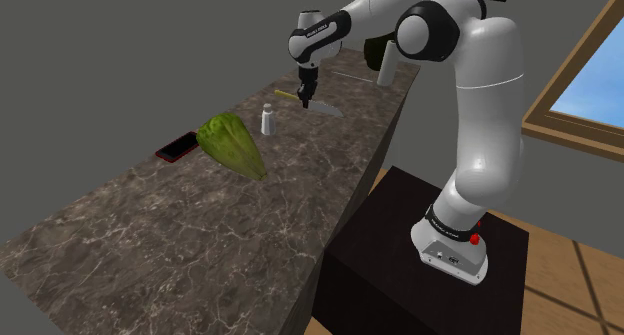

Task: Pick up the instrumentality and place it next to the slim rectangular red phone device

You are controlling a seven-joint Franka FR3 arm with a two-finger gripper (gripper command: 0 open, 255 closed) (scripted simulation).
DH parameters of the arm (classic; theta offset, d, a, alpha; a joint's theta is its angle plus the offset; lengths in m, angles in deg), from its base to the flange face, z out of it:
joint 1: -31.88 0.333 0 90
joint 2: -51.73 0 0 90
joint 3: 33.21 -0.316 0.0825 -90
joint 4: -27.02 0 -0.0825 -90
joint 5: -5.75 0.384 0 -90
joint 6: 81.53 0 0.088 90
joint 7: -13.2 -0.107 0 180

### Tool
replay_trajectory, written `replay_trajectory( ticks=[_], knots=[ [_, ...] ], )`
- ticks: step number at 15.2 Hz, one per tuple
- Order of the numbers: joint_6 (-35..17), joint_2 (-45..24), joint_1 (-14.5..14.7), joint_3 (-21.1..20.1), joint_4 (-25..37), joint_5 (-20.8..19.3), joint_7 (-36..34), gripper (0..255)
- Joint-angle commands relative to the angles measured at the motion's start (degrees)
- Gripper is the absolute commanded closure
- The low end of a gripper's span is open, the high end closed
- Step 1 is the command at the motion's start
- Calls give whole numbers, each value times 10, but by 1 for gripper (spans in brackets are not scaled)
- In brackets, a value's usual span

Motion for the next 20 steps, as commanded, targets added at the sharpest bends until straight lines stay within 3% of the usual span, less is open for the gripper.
replay_trajectory(
  ticks=[1,7,20],
  knots=[
    [0,0,0,0,0,0,0,255],
    [0,0,0,0,0,0,0,255],
    [83,37,2,5,47,-10,-6,255]
  ],
)
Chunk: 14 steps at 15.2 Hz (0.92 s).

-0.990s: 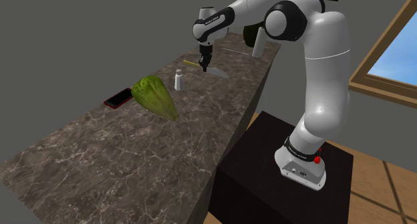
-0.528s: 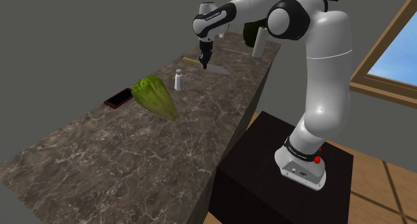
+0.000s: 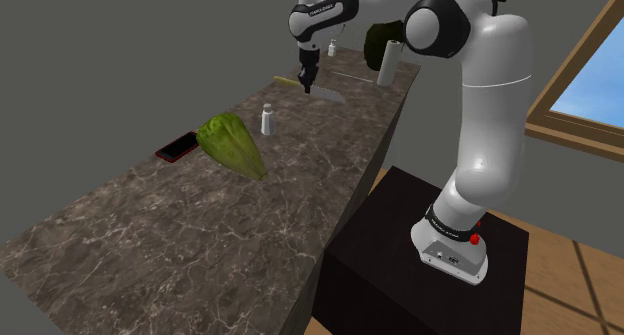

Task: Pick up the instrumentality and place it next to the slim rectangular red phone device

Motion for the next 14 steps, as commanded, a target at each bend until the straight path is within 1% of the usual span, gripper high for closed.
replay_trajectory(
  ticks=[1,10,14],
  knots=[
    [12,5,1,0,7,-2,-1,255],
    [70,18,0,3,52,-5,-4,255],
    [53,56,38,-9,-1,-17,-52,255]
  ],
)
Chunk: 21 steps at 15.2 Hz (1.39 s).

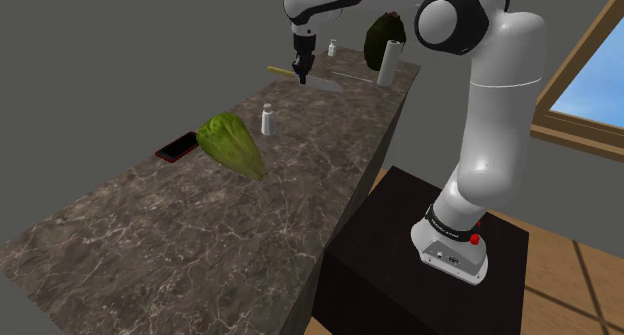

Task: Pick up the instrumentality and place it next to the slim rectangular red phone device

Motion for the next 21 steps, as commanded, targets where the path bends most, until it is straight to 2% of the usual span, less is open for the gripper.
replay_trajectory(
  ticks=[1,11,21],
  knots=[
    [-9,18,18,-6,-27,-5,-24,255],
    [-28,68,102,-48,-94,-23,-151,255],
    [-26,66,180,-95,-89,-32,-278,255]
  ],
)
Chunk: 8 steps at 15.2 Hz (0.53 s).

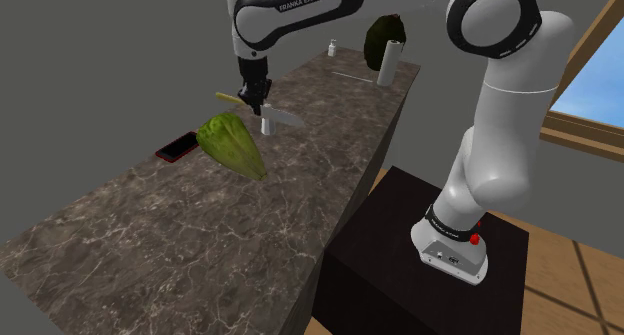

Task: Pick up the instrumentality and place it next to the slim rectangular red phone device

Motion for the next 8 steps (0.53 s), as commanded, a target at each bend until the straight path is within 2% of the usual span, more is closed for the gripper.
replay_trajectory(
  ticks=[1,8],
  knots=[
    [3,-3,16,-9,7,-2,-26,255],
    [19,-39,69,-40,59,-8,-111,255]
  ],
)
